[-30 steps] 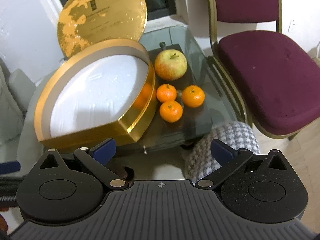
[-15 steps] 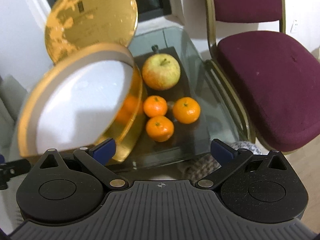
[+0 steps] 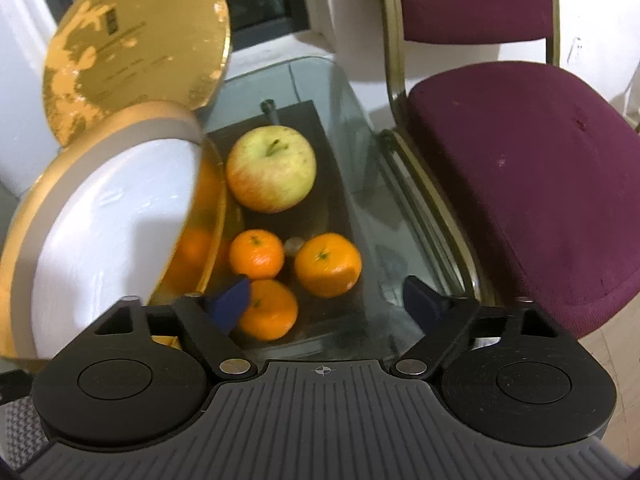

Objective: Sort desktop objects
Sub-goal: 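Reach the right gripper down to a mandarin on the dark tray, then grasp the mandarin with the right gripper and release it onto the white foam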

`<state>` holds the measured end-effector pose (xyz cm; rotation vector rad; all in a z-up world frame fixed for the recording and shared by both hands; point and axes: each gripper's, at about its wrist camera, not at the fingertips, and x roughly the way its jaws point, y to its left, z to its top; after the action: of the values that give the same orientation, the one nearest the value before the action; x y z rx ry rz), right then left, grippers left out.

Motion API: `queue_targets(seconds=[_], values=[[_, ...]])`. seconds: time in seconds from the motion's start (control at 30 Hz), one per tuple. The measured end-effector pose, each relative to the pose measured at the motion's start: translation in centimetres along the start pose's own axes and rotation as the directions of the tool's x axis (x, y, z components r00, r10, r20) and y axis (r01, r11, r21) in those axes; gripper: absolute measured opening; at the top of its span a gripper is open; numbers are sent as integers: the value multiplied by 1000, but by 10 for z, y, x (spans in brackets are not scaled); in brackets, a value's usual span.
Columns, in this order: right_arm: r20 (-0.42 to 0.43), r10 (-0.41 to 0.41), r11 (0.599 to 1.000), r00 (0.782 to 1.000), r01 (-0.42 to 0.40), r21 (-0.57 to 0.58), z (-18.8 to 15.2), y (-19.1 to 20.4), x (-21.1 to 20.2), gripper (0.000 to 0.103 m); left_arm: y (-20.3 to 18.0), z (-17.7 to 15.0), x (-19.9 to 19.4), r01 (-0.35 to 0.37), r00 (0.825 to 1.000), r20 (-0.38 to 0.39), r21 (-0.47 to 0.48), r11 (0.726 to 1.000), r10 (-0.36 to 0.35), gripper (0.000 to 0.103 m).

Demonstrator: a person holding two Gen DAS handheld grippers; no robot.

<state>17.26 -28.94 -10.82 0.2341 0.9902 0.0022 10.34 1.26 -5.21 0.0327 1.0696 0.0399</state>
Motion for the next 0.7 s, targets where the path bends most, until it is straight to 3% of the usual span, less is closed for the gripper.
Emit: queue_targets(seconds=[0.33, 0.7], values=[[-74, 48, 998, 996, -45, 42, 14, -14, 45, 76, 1, 8, 10, -14, 1000, -19, -15, 1000, 13, 97], [-112, 70, 997, 991, -67, 31, 12, -11, 69, 55, 0, 7, 12, -20, 999, -38, -15, 1000, 20, 98]])
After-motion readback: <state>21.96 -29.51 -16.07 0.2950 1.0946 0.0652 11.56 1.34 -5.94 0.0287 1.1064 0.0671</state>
